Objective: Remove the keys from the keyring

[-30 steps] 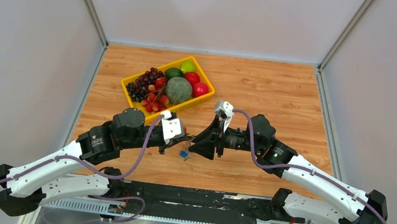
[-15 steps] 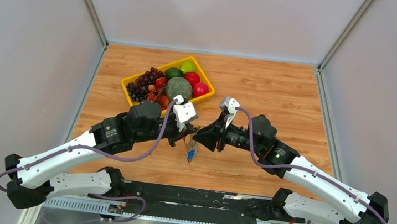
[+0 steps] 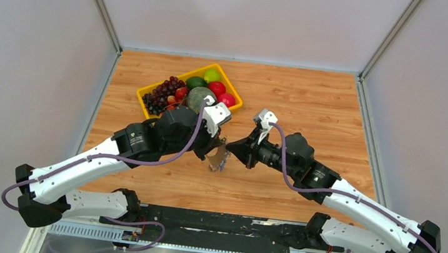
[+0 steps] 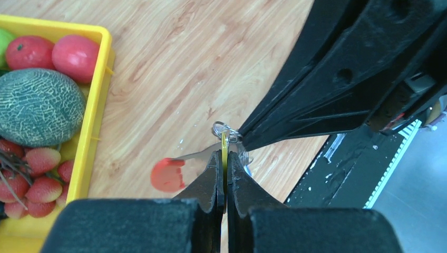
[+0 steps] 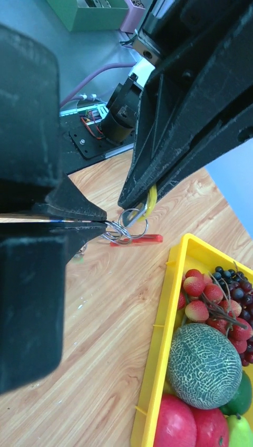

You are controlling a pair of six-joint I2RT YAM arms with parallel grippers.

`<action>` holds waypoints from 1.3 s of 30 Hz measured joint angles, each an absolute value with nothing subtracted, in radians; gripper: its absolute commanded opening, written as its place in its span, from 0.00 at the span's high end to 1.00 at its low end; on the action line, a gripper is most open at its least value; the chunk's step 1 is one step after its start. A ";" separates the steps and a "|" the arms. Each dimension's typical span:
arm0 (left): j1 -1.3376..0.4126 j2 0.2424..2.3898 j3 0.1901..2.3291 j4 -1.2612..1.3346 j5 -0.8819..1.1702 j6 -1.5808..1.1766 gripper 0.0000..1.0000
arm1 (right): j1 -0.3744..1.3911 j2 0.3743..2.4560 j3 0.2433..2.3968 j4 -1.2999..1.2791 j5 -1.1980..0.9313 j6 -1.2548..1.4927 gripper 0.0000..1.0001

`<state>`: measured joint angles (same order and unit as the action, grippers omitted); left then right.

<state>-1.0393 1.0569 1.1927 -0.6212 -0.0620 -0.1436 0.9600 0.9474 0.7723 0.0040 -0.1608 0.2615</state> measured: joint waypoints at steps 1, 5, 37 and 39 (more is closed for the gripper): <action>-1.039 1.057 1.194 -0.625 -0.071 -0.155 1.00 | 0.960 0.936 0.764 0.005 -0.155 0.259 1.00; -1.041 1.057 1.200 -0.648 -0.116 -0.195 1.00 | 0.961 0.871 0.727 -0.002 -0.135 0.255 1.00; -1.046 1.045 1.161 -0.595 -0.091 -0.233 1.00 | 0.963 0.610 0.575 -0.012 0.108 0.362 0.58; -1.045 1.045 1.156 -0.594 -0.095 -0.221 1.00 | 0.962 0.609 0.575 -0.012 0.072 0.347 0.55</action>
